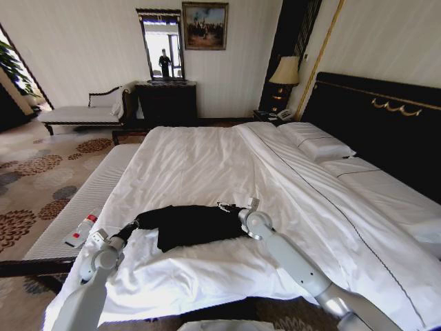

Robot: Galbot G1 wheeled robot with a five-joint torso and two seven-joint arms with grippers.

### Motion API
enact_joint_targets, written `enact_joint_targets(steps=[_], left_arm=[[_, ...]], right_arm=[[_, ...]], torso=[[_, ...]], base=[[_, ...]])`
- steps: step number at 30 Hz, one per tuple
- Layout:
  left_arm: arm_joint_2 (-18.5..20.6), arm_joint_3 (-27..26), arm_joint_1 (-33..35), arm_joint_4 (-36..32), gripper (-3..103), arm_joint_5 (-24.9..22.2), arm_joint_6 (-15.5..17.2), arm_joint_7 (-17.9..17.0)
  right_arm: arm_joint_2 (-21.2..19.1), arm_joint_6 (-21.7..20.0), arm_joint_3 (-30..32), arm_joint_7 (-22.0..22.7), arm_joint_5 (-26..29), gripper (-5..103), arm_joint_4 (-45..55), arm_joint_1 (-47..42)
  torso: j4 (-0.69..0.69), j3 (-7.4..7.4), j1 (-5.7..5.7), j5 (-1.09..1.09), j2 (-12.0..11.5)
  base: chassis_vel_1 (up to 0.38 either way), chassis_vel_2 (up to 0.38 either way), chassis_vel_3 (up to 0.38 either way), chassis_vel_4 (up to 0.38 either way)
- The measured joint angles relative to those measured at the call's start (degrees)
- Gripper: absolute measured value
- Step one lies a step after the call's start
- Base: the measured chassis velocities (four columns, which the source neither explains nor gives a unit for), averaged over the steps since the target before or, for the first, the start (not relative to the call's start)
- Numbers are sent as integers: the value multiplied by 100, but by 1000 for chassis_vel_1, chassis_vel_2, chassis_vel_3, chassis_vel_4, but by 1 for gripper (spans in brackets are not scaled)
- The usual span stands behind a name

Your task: Fold the clothes on the bed.

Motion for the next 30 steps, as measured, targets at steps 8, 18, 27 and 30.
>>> enact_joint_targets(steps=[8, 18, 27, 30], left_arm=[[35, -42, 40, 27, 2, 2, -36, 3], [23, -30, 22, 42, 2, 32, -41, 0], [12, -16, 19, 77, 2, 37, -56, -1], [10, -14, 17, 84, 2, 42, -57, -3]], right_arm=[[87, -294, 105, 281, 255, 101, 14, -75], [242, -376, 107, 380, 262, 70, -87, -115], [179, -406, 168, 472, 83, 50, -25, -255], [174, -420, 175, 493, 84, 47, 10, -291]], torso=[[-1, 0, -1, 0, 0], [-1, 0, 0, 0, 0], [-1, -1, -1, 0, 0], [0, -1, -1, 0, 0]], base=[[0, 0, 0, 0], [0, 0, 0, 0], [0, 0, 0, 0], [0, 0, 0, 0]])
